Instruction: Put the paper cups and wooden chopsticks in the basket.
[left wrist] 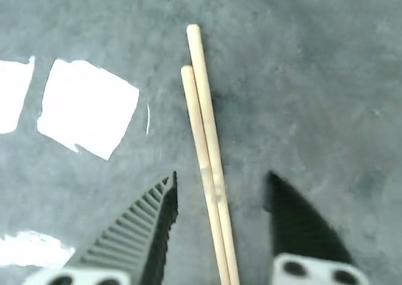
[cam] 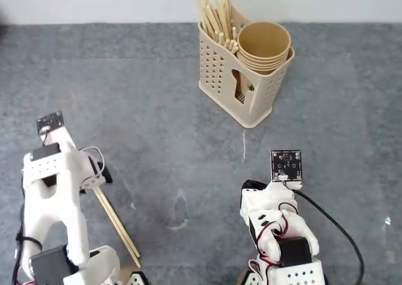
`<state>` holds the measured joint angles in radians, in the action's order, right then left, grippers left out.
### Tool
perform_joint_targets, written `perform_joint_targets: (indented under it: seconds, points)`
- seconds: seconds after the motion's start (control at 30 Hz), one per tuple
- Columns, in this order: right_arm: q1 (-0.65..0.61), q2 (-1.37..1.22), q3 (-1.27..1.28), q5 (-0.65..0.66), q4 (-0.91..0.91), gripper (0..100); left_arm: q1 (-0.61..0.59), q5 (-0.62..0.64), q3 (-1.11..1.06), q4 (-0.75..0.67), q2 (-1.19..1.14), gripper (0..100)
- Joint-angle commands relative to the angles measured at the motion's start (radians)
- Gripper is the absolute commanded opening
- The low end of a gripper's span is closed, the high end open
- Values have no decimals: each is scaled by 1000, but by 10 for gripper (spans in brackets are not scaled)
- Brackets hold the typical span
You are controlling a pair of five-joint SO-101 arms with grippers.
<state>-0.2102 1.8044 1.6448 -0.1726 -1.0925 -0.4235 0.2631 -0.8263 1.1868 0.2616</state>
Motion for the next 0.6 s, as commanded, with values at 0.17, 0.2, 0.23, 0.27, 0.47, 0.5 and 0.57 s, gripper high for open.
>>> perform_joint_targets:
  seconds: [0.17,0.2,0.23,0.27,0.47,0.5,0.57]
  points:
    - [-5,8,-9,2,12,19,-2,-11,-154,-233,8,272]
    - [-5,8,-9,2,12,19,-2,-11,-171,-252,8,270]
    - [-5,8,-9,2,12,19,-2,-9,-179,-264,8,262]
    - [-5,8,-9,2,12,19,-2,-6,-185,-276,8,246]
    - [-5,8,-9,2,12,19,0,-3,-209,-359,-18,47]
    - [-5,8,-9,2,12,19,5,-3,-200,-350,-32,24]
    - [-5,8,-9,2,12,19,15,2,-177,-338,-60,14]
